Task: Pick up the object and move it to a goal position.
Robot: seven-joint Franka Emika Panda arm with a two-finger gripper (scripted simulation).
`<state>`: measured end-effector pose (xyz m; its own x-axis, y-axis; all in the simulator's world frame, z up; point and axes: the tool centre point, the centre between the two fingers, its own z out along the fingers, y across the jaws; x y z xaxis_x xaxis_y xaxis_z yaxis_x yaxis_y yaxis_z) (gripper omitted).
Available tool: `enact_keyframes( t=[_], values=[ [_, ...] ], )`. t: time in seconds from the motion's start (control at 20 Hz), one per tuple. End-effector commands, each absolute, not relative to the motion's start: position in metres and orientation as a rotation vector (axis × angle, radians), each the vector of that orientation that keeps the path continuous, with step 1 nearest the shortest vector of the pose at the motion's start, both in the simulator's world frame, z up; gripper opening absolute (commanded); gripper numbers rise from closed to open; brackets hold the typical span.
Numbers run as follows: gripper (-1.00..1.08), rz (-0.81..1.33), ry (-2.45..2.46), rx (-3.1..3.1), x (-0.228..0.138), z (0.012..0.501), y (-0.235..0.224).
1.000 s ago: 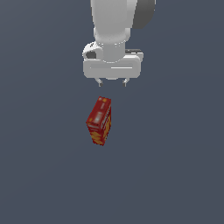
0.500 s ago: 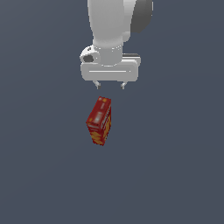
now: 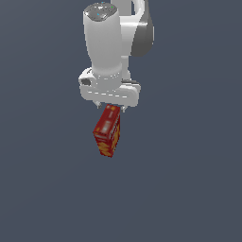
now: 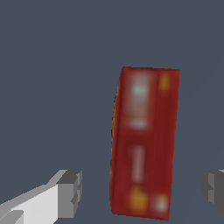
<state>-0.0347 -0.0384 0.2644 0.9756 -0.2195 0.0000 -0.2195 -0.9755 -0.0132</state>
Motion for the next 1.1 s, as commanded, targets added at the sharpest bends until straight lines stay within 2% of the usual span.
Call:
enact_keyframes(
  t=[0.0, 0.6, 1.05],
  values=[
    [1.0, -0.002, 0.394, -3.11, -0.029, 0.254, -0.046],
    [1.0, 0.001, 0.442, -3.11, -0.025, 0.238, -0.053],
    [1.0, 0.0, 0.446, -3.11, -0.025, 0.2, -0.054]
  ],
)
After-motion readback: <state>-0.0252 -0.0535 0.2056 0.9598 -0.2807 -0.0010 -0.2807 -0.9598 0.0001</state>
